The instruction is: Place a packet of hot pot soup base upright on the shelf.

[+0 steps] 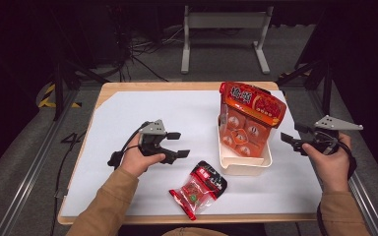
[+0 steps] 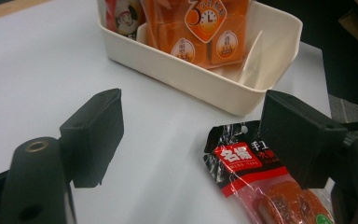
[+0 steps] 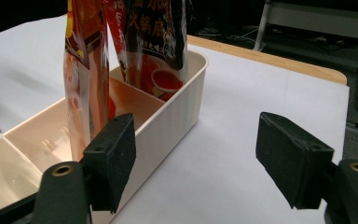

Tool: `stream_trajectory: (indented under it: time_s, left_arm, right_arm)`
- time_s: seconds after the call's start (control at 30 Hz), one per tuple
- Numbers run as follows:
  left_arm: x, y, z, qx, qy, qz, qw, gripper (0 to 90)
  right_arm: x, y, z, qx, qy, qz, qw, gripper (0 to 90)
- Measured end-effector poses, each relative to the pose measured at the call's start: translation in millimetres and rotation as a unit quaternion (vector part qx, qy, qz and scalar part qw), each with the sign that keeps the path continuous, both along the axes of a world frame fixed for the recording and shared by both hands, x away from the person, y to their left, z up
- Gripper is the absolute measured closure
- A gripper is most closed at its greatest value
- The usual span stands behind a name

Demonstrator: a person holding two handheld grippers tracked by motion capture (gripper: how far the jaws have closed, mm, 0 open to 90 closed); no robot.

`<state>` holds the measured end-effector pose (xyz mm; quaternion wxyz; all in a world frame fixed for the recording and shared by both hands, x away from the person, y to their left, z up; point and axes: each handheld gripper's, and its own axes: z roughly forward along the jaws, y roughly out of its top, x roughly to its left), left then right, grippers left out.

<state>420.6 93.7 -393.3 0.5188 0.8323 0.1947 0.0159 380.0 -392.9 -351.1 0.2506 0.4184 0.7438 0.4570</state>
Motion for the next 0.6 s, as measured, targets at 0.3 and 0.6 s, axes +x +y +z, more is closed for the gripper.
stream_trajectory:
  time_s: [0.3, 0.6]
  left_arm:
    - [4.8, -11.6, -10.4, -0.008, 0.006, -0.023, 0.9997, 28.8]
    - [8.3, -24.9, -19.4, 0.001, 0.031, -0.038, 0.9988, 34.7]
  right_arm:
    - [1.6, 2.6, -1.3, -0.001, 0.002, 0.004, 1.0000, 29.5]
    - [4.0, 4.0, -3.0, -0.008, 0.007, 0.013, 0.9999, 32.4]
